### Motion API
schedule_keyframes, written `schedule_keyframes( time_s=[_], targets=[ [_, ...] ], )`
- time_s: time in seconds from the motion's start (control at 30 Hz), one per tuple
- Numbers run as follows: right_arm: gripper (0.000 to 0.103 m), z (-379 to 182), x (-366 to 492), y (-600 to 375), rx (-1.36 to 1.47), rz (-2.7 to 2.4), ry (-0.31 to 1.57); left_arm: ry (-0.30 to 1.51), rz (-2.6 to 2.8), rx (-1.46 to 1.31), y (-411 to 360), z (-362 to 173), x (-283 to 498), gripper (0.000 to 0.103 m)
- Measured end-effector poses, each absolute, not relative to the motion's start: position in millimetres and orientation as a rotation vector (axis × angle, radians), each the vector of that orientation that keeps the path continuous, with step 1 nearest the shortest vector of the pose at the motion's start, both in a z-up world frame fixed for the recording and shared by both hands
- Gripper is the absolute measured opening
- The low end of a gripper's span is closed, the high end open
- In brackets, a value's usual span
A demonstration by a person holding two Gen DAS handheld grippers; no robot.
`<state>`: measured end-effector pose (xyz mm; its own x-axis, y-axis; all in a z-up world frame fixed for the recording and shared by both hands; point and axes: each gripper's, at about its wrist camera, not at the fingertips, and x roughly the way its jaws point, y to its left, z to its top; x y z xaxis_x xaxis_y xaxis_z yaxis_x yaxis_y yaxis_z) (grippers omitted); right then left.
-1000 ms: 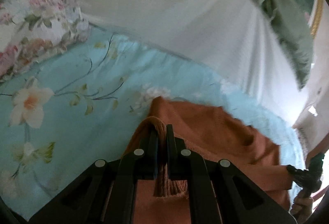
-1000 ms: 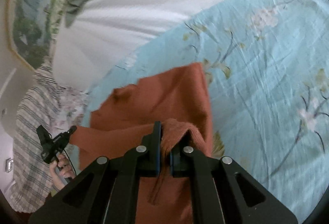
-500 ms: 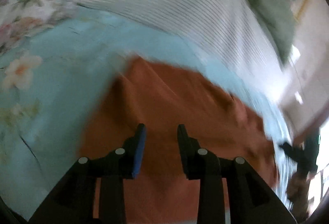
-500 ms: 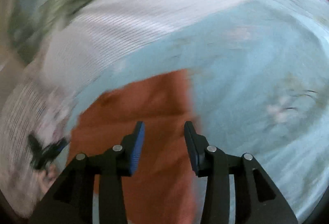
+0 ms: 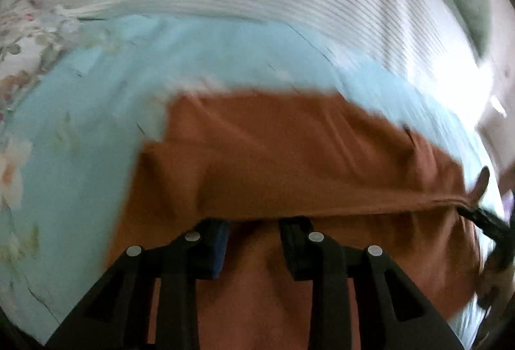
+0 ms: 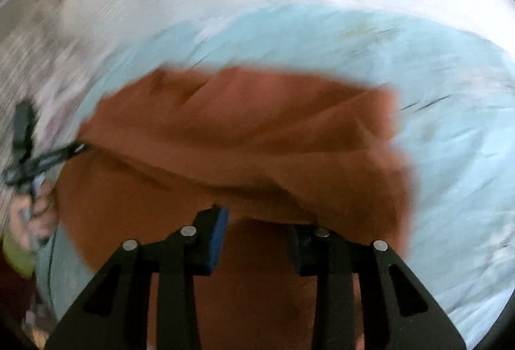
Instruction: Fold small clothes
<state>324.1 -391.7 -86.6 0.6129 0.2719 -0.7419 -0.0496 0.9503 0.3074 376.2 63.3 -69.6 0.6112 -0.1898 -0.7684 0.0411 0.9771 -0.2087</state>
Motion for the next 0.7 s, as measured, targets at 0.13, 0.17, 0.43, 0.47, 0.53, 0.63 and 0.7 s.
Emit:
schedule_keyframes(
  time_s=[0.13, 0.17, 0.43, 0.47, 0.53, 0.63, 0.7],
  targets=[
    [0.036, -84.1, 311.4, -439.0, 0.511, 0.125, 0.815, 0.86, -0.05, -0.321, 96.3, -57.5, 392.5, 0.03],
    [0.036, -82.6, 303.9, -439.3, 0.518, 0.133, 0.807, 0.854, -0.051, -0.366, 104.1, -56.2, 387.6, 0.031],
    [0.037, -87.5, 237.4, -386.7, 0.576, 0.274, 0.83, 0.842, -0.098, -0.469, 103.2, -67.2, 281.2, 0.044],
    [0.037, -91.2, 226.0, -381.9, 0.592, 0.292, 0.835, 0.846, -0.111, -0.487, 102.6, -70.8, 265.0, 0.044],
    [0.039, -95.9, 209.4, -374.0, 0.618, 0.311, 0.838, 0.844, -0.129, -0.508, 101.9, -76.0, 233.1, 0.049],
    [0.048, -100.7, 196.0, -365.7, 0.643, 0.316, 0.841, 0.831, -0.136, -0.553, 109.1, -80.8, 193.8, 0.056],
    [0.048, -99.2, 186.2, -359.6, 0.643, 0.319, 0.844, 0.838, -0.132, -0.602, 115.1, -84.3, 178.6, 0.056]
  ],
)
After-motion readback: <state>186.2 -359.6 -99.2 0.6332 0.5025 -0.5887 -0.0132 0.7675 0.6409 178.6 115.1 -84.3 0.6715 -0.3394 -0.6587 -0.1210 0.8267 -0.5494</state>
